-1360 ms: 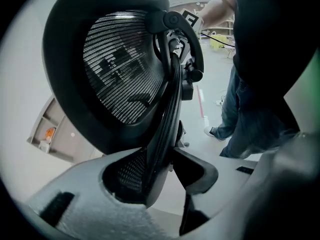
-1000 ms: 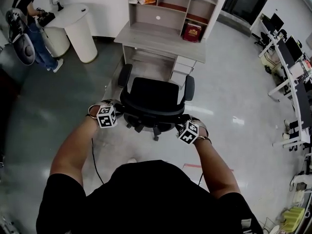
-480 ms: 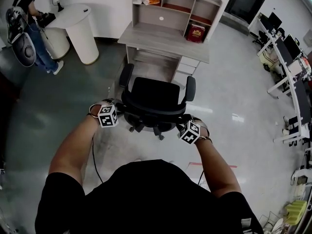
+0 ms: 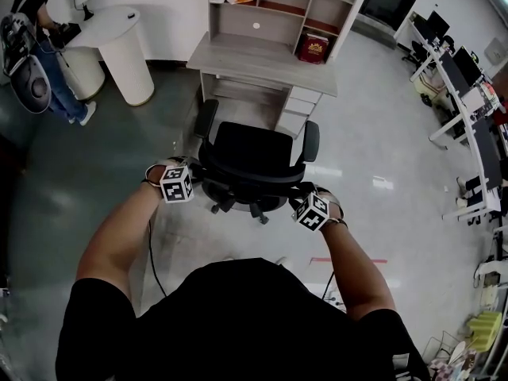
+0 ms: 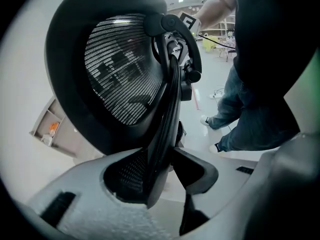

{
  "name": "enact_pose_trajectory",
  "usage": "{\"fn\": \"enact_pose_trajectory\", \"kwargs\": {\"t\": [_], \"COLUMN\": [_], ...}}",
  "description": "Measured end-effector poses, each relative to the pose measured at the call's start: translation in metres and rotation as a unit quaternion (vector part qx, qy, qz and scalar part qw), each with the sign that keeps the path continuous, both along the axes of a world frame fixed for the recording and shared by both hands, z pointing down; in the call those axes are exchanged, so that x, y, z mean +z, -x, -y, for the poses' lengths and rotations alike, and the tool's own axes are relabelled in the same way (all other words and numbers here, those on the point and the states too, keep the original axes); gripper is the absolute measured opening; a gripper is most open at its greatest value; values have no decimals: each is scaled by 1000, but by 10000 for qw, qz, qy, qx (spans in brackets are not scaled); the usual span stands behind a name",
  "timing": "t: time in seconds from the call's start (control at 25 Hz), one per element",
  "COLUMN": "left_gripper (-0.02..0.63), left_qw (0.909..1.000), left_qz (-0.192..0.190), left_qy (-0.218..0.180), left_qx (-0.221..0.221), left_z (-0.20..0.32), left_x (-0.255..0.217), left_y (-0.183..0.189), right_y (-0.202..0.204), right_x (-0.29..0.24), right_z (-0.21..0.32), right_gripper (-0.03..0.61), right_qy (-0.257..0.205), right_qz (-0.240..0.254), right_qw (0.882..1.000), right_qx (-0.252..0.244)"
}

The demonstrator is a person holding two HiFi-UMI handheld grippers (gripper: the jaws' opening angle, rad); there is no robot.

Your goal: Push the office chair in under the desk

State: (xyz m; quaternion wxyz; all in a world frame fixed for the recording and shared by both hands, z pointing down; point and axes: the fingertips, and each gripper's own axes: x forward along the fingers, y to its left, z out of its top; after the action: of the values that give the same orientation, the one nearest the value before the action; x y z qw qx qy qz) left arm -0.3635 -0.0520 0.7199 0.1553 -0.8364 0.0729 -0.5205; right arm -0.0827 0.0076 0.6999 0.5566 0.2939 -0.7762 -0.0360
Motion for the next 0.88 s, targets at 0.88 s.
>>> {"fn": "enact_pose_trajectory", "kwargs": {"t": [0.88], "left_gripper": [169], "left_qw": [10000], "left_qz": [-23], "left_qy": [-23], "left_qx": [44], "left_z": [11], "left_x": [1], "left_y": [32], "right_y": [34], "right_x": [1], "right_z": [11], "right_gripper": [195], "right_qy": [4], "right_qz": [79], "right_qw": [9999], "right_qx": [68]}}
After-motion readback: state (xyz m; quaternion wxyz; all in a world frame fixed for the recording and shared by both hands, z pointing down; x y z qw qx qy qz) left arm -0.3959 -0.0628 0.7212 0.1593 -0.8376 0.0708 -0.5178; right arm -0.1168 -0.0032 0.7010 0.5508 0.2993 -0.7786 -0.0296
